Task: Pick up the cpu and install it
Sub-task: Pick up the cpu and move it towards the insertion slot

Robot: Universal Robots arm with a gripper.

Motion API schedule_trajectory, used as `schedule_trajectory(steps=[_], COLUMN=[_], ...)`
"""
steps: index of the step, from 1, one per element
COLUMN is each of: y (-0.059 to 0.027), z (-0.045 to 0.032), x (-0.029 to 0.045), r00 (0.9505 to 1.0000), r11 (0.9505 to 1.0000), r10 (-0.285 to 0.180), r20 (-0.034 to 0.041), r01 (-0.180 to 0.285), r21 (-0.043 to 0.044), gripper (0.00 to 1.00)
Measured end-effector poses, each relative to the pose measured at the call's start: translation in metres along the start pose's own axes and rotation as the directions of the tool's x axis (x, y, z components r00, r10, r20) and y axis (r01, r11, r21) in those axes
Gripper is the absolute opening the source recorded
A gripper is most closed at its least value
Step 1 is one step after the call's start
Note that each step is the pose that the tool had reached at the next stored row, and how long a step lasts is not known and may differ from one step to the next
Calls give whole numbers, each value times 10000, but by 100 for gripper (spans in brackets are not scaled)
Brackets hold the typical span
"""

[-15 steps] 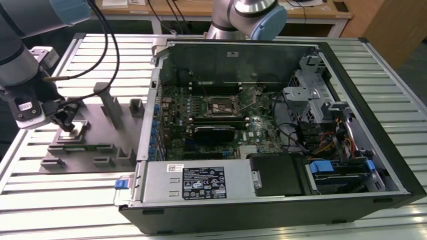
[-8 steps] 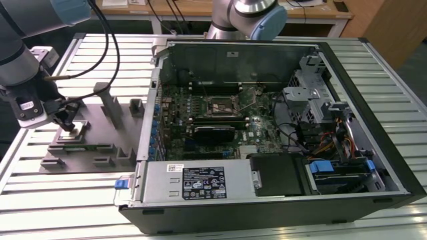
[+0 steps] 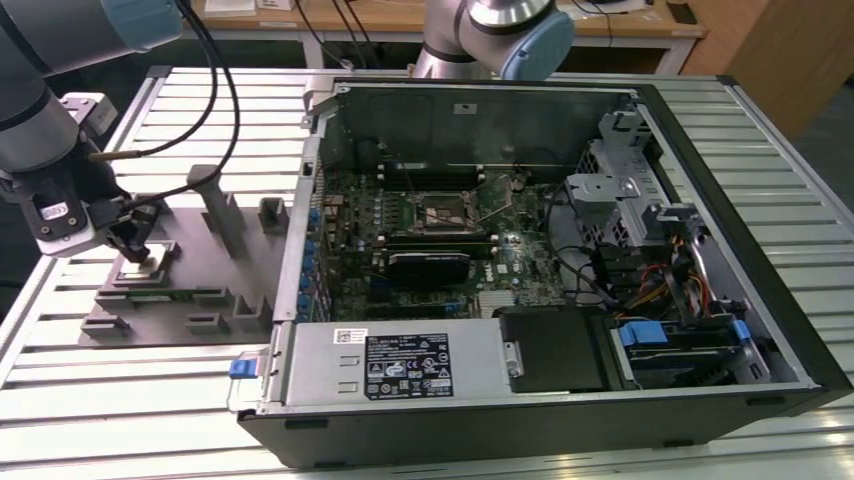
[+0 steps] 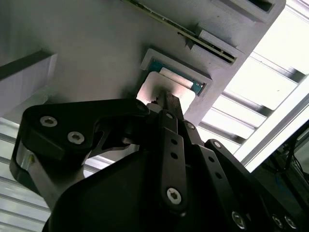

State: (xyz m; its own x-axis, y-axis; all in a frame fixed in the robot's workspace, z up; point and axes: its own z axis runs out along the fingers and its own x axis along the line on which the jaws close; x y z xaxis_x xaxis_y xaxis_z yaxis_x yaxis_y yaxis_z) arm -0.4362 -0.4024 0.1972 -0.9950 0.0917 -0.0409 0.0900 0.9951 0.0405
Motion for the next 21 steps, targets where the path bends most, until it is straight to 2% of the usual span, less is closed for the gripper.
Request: schedule_trajectory(steps=[1,3,4,6,9,11,14,15,21], y=[0,0,0,0,0,0,0,0,-2], z=[0,0,0,0,0,0,0,0,39], x=[0,0,0,0,0,0,0,0,2], r00=[10000,10000,10000,10000,10000,10000,10000,10000,10000], r11=[10000,10000,10000,10000,10000,10000,10000,10000,10000], r10=[-1,-3,-4,-6,-9,-11,-14,-15,-59], r20=[0,0,0,0,0,0,0,0,-2], r01=[1,3,4,6,9,11,14,15,59], r21=[0,0,0,0,0,-1,-1,0,-2], gripper=[11,23,23,35,41,53,58,65,65])
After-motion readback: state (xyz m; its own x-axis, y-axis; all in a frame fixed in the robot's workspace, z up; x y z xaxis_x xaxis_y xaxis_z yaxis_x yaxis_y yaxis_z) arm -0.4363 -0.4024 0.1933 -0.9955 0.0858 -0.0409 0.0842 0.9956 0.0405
